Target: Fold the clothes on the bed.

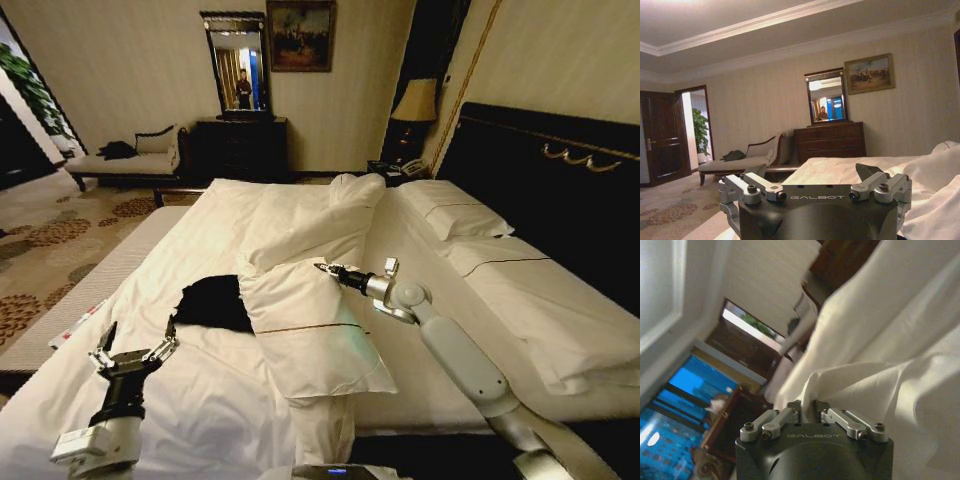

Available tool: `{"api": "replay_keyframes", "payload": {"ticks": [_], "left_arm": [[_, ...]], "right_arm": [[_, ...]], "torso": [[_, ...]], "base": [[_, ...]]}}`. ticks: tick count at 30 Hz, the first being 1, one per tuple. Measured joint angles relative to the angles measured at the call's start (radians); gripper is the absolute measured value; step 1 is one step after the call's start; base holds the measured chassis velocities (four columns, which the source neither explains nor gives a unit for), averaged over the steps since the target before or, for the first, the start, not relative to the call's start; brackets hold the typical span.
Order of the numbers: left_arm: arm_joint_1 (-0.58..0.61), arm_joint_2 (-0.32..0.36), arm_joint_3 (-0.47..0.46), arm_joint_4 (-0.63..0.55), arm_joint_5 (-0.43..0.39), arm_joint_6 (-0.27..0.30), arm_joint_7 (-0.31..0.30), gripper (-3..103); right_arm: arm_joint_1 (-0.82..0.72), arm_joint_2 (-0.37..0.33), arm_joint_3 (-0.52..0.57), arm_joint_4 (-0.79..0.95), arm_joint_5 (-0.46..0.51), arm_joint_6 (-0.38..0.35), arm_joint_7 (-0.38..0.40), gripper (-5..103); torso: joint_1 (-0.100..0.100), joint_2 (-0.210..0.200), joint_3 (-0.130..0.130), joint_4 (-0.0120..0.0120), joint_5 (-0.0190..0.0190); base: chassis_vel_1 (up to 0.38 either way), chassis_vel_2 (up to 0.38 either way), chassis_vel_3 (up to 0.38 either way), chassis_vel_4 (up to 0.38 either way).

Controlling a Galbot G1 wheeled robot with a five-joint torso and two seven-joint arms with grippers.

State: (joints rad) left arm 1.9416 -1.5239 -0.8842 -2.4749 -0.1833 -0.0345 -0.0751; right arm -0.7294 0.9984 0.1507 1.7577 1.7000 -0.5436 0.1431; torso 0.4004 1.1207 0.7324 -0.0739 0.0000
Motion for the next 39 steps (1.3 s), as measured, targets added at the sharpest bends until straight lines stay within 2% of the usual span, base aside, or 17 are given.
{"api": "replay_keyframes", "payload": {"ticks": [1,3,5,9,16,20,21,23,25,26,30,33,35,37,39], "left_arm": [[0.0,0.0,0.0,0.0,0.0,0.0,0.0,100],[-0.007,0.006,0.0,0.005,-0.01,0.001,0.0,100],[-0.026,0.017,0.001,0.02,-0.03,0.005,0.0,100],[-0.051,0.03,0.012,0.041,-0.045,0.009,0.0,100],[-0.08,0.051,0.028,0.069,-0.062,0.012,0.0,100],[-0.101,0.076,0.029,0.087,-0.1,0.014,0.001,100],[-0.101,0.076,0.029,0.087,-0.1,0.014,0.001,100],[-0.119,0.086,0.035,0.096,-0.123,0.018,0.001,100],[-0.138,0.091,0.044,0.103,-0.137,0.02,0.001,100],[-0.138,0.091,0.044,0.103,-0.137,0.02,0.001,100],[-0.183,0.118,0.063,0.133,-0.174,0.02,0.003,100],[-0.199,0.131,0.066,0.146,-0.188,0.018,0.004,100],[-0.224,0.155,0.07,0.165,-0.215,0.016,0.004,100],[-0.233,0.162,0.071,0.17,-0.224,0.016,0.003,100],[-0.257,0.182,0.077,0.185,-0.247,0.015,0.003,100]], "right_arm": [[0.0,0.0,0.0,0.0,0.0,0.0,0.0,18],[-0.037,-0.009,0.038,0.032,0.001,0.015,-0.011,7],[-0.14,-0.033,0.122,0.105,0.002,0.039,-0.035,1],[-0.238,-0.058,0.191,0.171,-0.003,0.061,-0.05,0],[-0.309,-0.079,0.242,0.231,-0.039,0.096,-0.057,0],[-0.361,-0.091,0.363,0.268,-0.026,0.14,-0.039,0],[-0.361,-0.091,0.363,0.268,-0.026,0.14,-0.039,0],[-0.425,-0.092,0.481,0.294,-0.02,0.161,-0.034,0],[-0.496,-0.078,0.593,0.326,-0.019,0.176,-0.032,0],[-0.496,-0.078,0.593,0.326,-0.019,0.176,-0.032,0],[-0.719,-0.005,0.862,0.451,0.008,0.211,-0.005,0],[-0.799,0.028,0.937,0.496,-0.003,0.231,0.012,0],[-0.905,0.084,1.033,0.555,-0.023,0.274,0.071,0],[-0.934,0.104,1.058,0.574,-0.026,0.291,0.097,0],[-1.009,0.173,1.122,0.635,-0.029,0.347,0.185,0]], "torso": [[0.0,0.0,0.0,0.0,0.0],[0.0,0.0,0.0,0.0,0.0001],[0.0,0.0,0.0,-0.0005,0.0001],[0.0,0.0,0.0,-0.0007,0.0],[0.0,0.0,0.0,0.0,0.0001],[0.0,0.0,0.0,0.0001,0.0],[0.0,0.0,0.0,0.0001,0.0],[0.0,0.0,0.0,-0.0001,0.0001],[0.0,0.0,0.0,-0.0004,0.0],[0.0,0.0,0.0,-0.0004,0.0],[0.0,0.0,0.0,-0.0007,0.0001],[0.0,0.0,0.0,-0.0005,0.0],[0.0,0.0,0.0,-0.0006,-0.0002],[0.0,0.0,0.0,-0.0006,-0.0002],[0.0,0.0,0.0,-0.0005,-0.0001]], "base": [[0.0,0.0,0.0,0.0],[0.0,0.0,0.0,0.0],[0.0,0.0,0.0,0.0],[0.0,0.0,0.0,0.0],[0.0,0.0,0.0,0.0],[0.0,0.0,0.0,0.0],[0.0,0.0,0.0,0.0],[0.0,0.0,0.0,0.0],[0.0,0.0,0.0,0.0],[0.0,0.0,0.0,0.0],[0.0,0.0,0.0,0.0],[0.0,0.0,0.0,0.0],[0.0,0.0,0.0,0.0],[0.0,0.0,0.0,0.0],[0.0,0.0,0.0,0.0]]}}
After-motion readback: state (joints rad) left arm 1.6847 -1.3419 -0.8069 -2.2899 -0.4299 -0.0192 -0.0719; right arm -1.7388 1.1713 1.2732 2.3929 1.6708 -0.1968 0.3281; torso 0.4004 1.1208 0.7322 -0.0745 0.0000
